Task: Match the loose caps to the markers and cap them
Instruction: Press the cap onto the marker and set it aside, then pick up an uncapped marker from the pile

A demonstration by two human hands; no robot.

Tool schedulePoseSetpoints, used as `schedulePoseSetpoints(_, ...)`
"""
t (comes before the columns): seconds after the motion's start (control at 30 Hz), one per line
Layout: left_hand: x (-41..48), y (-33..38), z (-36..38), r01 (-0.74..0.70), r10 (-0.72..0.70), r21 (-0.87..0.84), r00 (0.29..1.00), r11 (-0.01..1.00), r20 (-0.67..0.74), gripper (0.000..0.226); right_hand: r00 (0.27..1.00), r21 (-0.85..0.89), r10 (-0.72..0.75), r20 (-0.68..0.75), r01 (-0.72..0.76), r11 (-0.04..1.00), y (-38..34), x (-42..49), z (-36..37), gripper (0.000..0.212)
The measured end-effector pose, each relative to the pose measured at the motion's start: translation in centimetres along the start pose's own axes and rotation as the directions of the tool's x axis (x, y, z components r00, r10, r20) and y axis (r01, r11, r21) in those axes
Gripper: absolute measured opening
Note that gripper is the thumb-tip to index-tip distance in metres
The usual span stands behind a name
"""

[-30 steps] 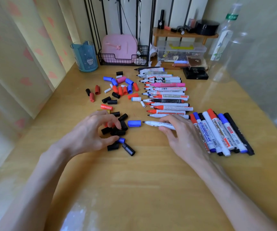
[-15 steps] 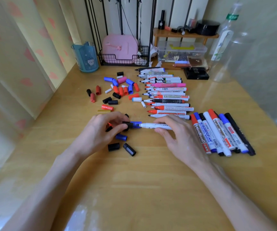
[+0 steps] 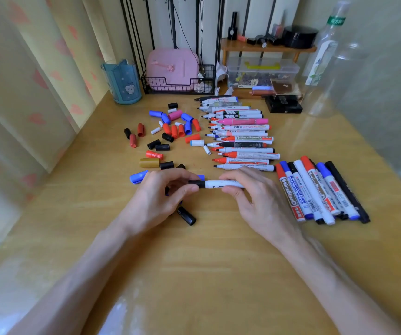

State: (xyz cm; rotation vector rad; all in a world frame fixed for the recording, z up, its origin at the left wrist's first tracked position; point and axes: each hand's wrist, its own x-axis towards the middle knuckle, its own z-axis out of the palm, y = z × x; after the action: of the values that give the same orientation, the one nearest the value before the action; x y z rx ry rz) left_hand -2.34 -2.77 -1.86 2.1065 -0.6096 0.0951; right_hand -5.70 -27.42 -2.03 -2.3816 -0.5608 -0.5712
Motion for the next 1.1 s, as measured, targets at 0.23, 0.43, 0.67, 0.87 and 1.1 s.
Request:
schedulePoseSetpoints(0.23,-0.1,0.2,0.3,-0.050,0.053,0.094,0.998,0.994,-0.031,0.013,0.999,0.009,0.038,0.017,-0.038,0.999,-0.2,-0.4,-0.3,0.011)
schedulePoseSetpoints(0.43,0.4,-0.6,-1.7,-0.018,0.027,0.279,0.999,0.960,-0.030,0.016,0.992,-0.048,0.123,0.019,-0.122,0.991,0.5,0.6,0.2,0.010)
schedulePoseSetpoints(0.67,0.0,-1.8,-2.4,-0.046,0.030,0.351,0.998,0.935,0.051,0.019,0.981,-0.094,0.193,-0.002,-0.193,0.977,1.4,0.0,-0.4,0.011)
schedulePoseSetpoints(0.87,0.2,-1.8,-2.1,-0.021,0.036,0.314,0.998,0.949,-0.042,0.009,0.985,-0.041,0.163,0.053,-0.161,0.986,0.7,0.0,0.4,0.010)
schedulePoseSetpoints(1.1,4.2,-4.2,-2.9,0.153,-0.018,0.468,0.960,0.870,-0.280,0.024,0.984,-0.027,0.175,0.030,-0.174,0.984,1.0,0.2,0.6,0.012)
